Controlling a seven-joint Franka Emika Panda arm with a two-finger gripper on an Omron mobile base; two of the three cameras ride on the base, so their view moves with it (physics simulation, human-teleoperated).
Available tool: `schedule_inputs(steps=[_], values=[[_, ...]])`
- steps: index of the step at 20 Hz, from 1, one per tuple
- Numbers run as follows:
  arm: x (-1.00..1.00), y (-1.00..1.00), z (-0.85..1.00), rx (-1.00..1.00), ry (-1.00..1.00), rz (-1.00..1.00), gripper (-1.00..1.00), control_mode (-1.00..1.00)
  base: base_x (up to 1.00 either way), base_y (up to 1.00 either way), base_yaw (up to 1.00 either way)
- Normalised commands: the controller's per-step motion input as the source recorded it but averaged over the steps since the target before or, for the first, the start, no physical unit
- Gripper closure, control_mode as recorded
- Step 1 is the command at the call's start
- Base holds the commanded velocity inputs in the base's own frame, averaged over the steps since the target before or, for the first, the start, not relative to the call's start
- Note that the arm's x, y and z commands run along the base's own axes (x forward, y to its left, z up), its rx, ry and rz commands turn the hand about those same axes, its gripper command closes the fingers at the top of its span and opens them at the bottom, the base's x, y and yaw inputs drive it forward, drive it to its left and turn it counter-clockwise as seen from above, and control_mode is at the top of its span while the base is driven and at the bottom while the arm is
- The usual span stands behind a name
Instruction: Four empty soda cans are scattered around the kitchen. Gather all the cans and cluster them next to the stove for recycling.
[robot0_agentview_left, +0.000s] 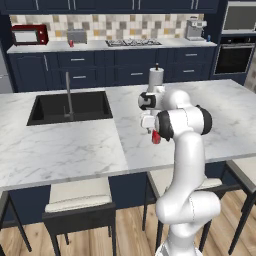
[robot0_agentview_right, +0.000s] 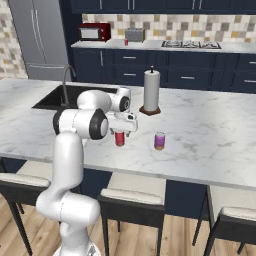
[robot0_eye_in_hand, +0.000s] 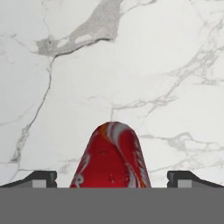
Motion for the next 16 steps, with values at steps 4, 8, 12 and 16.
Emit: schedule_inputs(steps=[4, 8, 12, 16], values=[[-0.04, 0.01, -0.03, -0.01, 0.02, -0.04, -1.0, -1.0, 0.0, 0.0, 0.0], [0.0, 0.0, 0.0, -0.02, 0.0, -0.02, -1.0, -1.0, 0.0, 0.0, 0.0], [0.0, 0.0, 0.0, -0.03, 0.0, -0.02, -1.0, -1.0, 0.0, 0.0, 0.0], [0.0, 0.01, 0.0, -0.02, 0.0, -0.02, -1.0, -1.0, 0.0, 0.0, 0.0]])
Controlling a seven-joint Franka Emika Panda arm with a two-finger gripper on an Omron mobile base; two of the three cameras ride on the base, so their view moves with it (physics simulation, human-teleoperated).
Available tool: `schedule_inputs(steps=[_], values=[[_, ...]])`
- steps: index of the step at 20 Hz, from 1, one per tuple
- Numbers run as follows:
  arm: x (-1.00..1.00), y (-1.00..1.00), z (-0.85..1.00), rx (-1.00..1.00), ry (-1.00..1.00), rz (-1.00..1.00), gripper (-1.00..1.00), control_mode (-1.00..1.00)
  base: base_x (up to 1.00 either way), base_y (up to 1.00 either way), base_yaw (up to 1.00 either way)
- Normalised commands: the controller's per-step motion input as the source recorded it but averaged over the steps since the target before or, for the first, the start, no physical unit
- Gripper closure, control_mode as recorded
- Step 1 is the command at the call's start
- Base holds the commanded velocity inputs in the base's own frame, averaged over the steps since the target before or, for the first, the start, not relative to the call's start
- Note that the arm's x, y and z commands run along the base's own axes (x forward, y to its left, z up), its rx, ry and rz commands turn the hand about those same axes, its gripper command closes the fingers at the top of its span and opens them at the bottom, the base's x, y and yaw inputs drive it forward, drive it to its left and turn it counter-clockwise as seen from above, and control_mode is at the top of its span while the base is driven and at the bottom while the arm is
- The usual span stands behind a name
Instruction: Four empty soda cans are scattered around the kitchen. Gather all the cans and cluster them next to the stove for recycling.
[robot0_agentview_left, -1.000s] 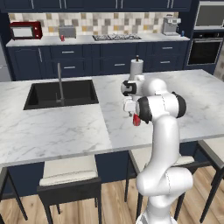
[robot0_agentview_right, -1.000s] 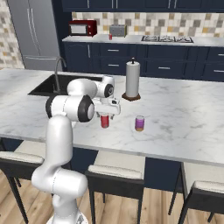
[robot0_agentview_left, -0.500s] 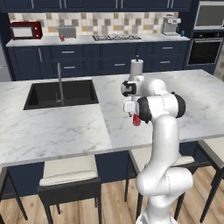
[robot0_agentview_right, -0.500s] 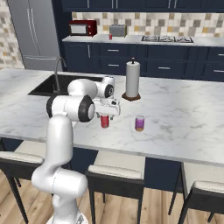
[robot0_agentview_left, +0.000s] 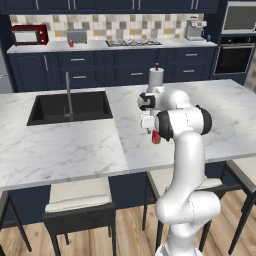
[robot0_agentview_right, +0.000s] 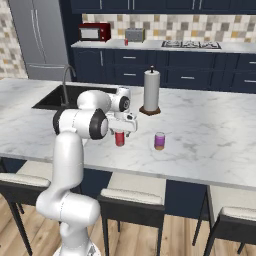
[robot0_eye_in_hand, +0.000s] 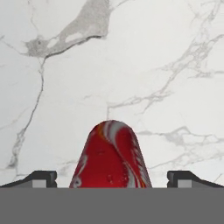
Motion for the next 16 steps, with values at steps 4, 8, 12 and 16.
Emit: schedule_inputs(steps=[4, 8, 12, 16], values=[[-0.04, 0.02, -0.01, 0.0, 0.0, -0.05, -1.0, -1.0, 0.0, 0.0, 0.0], [-0.04, 0.0, -0.03, 0.0, 0.0, -0.05, -1.0, -1.0, 0.0, 0.0, 0.0], [-0.05, 0.0, -0.04, 0.0, 0.0, -0.05, -1.0, -1.0, 0.0, 0.0, 0.0], [-0.06, 0.0, -0.01, 0.0, 0.0, -0.05, -1.0, -1.0, 0.0, 0.0, 0.0]])
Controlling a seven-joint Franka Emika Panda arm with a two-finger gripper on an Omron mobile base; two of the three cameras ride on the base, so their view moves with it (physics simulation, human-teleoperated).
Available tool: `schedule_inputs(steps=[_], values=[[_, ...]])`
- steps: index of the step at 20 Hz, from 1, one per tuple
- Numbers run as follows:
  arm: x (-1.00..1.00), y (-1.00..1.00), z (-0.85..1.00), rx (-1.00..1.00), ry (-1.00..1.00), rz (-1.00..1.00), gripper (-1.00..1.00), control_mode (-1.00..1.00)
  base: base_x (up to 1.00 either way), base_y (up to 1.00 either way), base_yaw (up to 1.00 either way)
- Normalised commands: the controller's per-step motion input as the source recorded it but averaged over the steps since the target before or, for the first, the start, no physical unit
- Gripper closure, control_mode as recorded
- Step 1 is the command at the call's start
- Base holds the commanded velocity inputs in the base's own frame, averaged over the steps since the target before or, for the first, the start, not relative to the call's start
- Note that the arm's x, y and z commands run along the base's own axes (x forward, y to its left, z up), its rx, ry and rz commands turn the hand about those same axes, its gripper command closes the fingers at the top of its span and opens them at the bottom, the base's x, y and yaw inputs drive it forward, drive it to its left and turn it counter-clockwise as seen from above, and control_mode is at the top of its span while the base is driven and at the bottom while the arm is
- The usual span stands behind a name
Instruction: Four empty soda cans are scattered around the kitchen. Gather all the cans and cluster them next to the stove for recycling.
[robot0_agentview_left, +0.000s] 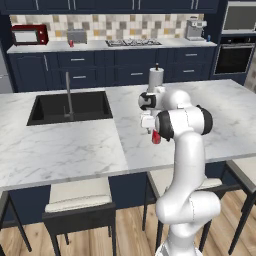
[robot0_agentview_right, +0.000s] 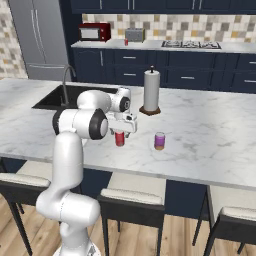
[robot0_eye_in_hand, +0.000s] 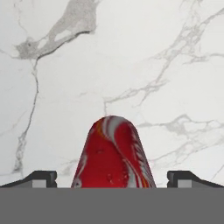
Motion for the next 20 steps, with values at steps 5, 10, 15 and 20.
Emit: schedule_inputs(steps=[5, 10, 15, 20], values=[[0.0, 0.01, 0.03, -0.03, 0.0, -0.02, -1.0, -1.0, 0.0, 0.0, 0.0], [0.02, 0.03, 0.11, -0.06, 0.0, 0.0, -1.0, -1.0, 0.0, 0.0, 0.0], [0.0, 0.02, 0.08, -0.06, 0.0, 0.0, -1.0, -1.0, 0.0, 0.0, 0.0], [-0.07, 0.0, 0.0, -0.02, 0.0, -0.04, -1.0, -1.0, 0.0, 0.0, 0.0]])
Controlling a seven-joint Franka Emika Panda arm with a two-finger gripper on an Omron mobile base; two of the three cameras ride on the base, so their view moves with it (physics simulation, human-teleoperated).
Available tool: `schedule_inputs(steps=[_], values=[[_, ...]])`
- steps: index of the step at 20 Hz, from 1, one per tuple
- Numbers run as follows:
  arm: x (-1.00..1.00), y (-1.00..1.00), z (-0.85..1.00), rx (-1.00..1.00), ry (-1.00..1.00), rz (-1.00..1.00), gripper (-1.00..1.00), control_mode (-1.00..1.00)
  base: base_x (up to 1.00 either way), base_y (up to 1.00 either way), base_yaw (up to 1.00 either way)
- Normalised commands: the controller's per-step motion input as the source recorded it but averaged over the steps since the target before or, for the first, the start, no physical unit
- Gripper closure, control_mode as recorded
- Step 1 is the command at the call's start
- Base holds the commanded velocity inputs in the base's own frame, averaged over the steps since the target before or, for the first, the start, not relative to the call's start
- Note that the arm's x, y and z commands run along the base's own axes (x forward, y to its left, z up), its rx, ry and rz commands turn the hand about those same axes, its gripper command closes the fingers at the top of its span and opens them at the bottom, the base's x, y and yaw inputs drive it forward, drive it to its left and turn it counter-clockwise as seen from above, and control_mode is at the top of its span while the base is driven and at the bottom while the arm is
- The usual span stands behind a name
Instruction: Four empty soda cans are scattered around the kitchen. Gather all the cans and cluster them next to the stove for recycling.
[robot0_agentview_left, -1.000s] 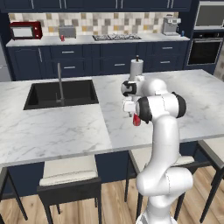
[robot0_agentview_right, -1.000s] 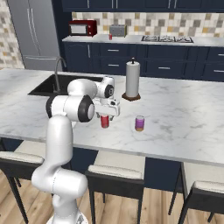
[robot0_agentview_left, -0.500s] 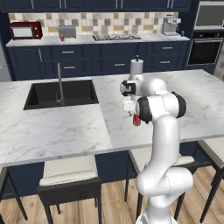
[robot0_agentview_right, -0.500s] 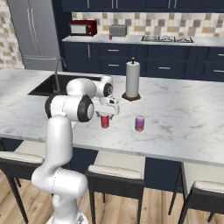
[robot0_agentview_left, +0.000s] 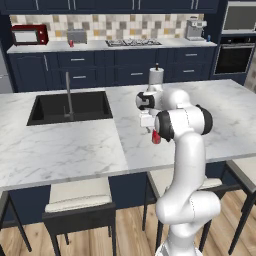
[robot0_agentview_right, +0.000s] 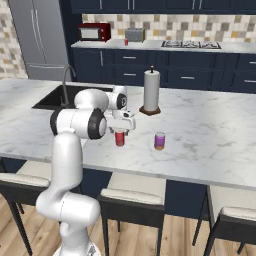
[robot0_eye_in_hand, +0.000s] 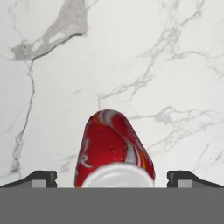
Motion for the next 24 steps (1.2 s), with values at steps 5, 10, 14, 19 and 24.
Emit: schedule_inputs(steps=[5, 10, 14, 19, 24], values=[[-0.03, 0.0, -0.04, -0.01, 0.0, -0.05, -1.0, -1.0, 0.0, 0.0, 0.0], [0.0, 0.0, -0.04, -0.01, 0.0, -0.04, -1.0, -1.0, 0.0, 0.0, 0.0], [0.04, 0.02, -0.05, -0.04, 0.0, -0.01, -1.0, -1.0, 0.0, 0.0, 0.0], [0.09, 0.01, -0.08, -0.06, -0.02, 0.0, -1.0, -1.0, 0.0, 0.0, 0.0], [0.04, 0.01, -0.08, -0.02, -0.02, 0.0, -1.0, -1.0, 0.0, 0.0, 0.0]])
